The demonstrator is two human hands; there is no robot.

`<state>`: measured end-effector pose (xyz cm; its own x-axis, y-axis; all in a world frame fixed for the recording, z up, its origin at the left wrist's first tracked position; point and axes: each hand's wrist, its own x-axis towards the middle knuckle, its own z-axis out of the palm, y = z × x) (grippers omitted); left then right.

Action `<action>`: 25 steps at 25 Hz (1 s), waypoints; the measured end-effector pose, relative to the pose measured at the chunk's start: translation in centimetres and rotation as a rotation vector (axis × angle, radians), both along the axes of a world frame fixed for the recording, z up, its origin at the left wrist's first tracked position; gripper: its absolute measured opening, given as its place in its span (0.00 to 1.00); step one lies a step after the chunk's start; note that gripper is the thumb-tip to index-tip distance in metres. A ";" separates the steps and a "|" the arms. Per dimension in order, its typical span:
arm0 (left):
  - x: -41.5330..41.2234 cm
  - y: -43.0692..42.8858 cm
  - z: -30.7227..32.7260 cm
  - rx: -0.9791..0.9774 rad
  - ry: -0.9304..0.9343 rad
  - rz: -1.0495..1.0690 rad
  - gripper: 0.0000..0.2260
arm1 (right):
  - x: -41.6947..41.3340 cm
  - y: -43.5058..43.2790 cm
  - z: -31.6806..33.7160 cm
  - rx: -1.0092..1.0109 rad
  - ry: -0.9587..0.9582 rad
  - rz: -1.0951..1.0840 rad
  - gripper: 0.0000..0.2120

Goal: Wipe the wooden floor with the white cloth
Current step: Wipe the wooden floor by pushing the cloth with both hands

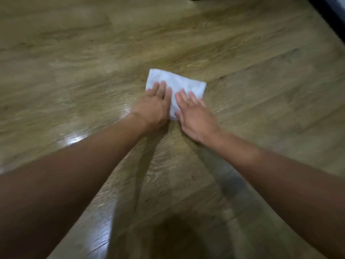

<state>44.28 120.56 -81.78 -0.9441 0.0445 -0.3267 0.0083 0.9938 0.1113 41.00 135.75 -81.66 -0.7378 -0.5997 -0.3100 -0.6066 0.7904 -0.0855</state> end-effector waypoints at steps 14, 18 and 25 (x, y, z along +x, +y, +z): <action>-5.8 7.2 0.2 -0.013 -0.033 0.085 0.25 | -9.7 7.3 -2.0 -0.105 0.045 0.067 0.24; 1.4 12.7 -0.3 0.108 0.026 -0.148 0.26 | 1.7 15.7 -1.4 -0.136 0.118 -0.060 0.25; -4.9 16.5 0.0 0.004 -0.010 -0.161 0.28 | -4.1 14.8 -1.6 -0.094 0.091 -0.307 0.24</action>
<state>39.36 137.07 -81.79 -0.9214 0.1958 -0.3356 0.1659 0.9793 0.1158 36.88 150.52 -83.28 -0.9106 -0.3677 -0.1886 -0.3496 0.9288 -0.1228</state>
